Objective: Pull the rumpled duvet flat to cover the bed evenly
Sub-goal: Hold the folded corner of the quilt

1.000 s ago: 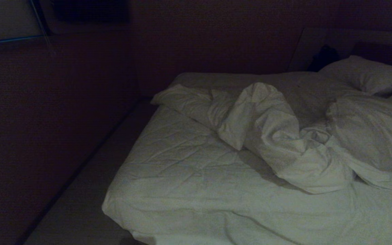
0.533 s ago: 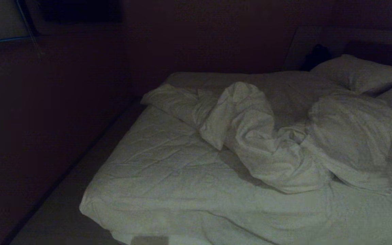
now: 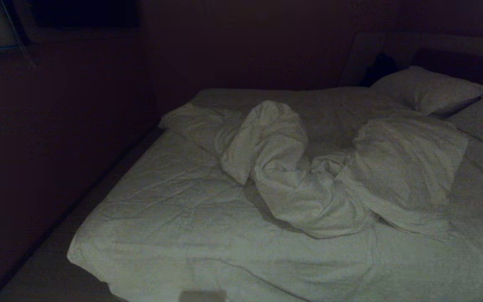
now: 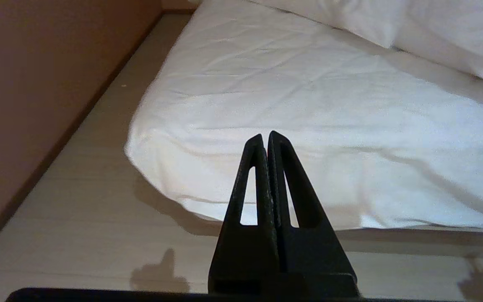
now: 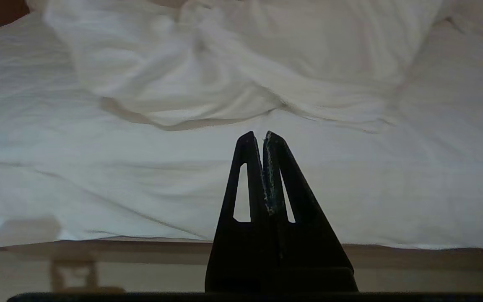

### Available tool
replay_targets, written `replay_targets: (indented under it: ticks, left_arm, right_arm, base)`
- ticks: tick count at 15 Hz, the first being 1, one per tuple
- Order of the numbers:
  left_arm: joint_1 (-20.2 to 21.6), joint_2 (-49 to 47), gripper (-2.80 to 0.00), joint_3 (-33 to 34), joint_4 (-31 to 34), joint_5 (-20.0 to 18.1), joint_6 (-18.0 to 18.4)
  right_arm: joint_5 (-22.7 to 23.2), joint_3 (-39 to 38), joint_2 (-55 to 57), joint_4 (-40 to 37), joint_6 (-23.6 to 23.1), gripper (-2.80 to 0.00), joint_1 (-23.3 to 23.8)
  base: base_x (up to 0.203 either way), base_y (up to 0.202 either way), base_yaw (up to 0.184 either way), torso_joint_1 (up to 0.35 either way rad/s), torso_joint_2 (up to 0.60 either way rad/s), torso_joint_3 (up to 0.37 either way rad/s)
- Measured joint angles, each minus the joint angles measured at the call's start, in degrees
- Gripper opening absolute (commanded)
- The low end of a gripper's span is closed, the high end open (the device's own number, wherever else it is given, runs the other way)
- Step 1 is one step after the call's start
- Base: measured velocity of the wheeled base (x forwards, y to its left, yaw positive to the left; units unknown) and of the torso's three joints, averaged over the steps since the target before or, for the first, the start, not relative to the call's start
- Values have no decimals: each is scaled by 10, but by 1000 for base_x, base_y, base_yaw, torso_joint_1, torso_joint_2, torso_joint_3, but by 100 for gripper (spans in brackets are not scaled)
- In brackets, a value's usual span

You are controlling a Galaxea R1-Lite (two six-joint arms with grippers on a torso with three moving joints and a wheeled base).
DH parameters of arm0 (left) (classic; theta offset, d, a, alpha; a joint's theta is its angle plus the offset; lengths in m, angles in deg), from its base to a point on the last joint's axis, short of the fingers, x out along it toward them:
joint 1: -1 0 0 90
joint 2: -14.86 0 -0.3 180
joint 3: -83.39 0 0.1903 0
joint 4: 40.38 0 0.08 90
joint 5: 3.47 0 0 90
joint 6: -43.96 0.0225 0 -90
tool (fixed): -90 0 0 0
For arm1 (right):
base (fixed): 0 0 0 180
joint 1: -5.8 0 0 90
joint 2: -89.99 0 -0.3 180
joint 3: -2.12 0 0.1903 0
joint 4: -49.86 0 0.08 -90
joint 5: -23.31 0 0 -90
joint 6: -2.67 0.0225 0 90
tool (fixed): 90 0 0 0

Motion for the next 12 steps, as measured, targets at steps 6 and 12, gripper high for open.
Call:
replay_targets:
  ticks: [6, 12]
  left_arm:
    - [0, 0, -280, 0, 0, 0, 1]
    - [0, 0, -280, 0, 0, 1, 0]
  right_arm:
    - [0, 0, 0, 1, 0, -280, 0]
    - [0, 0, 0, 0, 0, -280, 0]
  base:
    - [0, -195, 0, 3, 2, 4]
    - [0, -194, 1, 1, 1, 0]
